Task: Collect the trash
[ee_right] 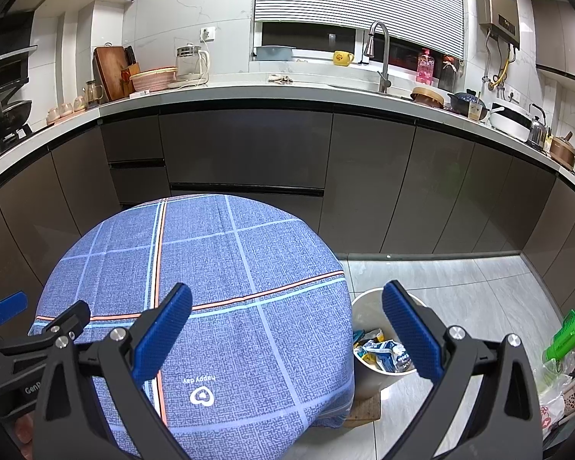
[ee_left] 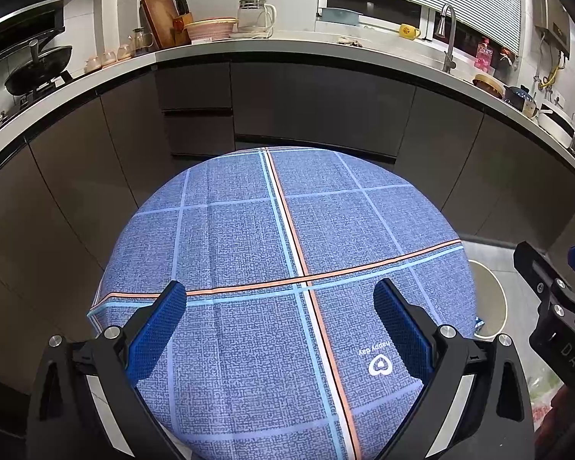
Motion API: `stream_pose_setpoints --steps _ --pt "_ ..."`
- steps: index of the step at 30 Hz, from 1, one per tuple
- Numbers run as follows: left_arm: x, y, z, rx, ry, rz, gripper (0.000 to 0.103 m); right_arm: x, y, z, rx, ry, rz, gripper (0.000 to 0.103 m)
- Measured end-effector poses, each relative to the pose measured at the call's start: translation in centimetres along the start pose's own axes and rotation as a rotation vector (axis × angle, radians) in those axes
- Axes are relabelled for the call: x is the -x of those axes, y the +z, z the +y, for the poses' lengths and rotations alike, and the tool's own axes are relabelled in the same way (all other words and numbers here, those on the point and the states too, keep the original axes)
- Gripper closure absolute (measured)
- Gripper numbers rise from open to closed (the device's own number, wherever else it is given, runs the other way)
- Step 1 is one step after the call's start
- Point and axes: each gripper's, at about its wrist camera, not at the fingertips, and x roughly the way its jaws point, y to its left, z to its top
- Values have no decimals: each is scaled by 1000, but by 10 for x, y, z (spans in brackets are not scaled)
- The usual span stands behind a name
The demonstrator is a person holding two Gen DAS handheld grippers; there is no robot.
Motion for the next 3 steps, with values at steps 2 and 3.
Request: stream_pose_setpoints --steps 2,3 --pt "0 1 1 1 1 2 9 0 -1 0 1 0 -1 3" --pt "0 1 1 2 1 3 9 0 0 0 1 0 -1 3"
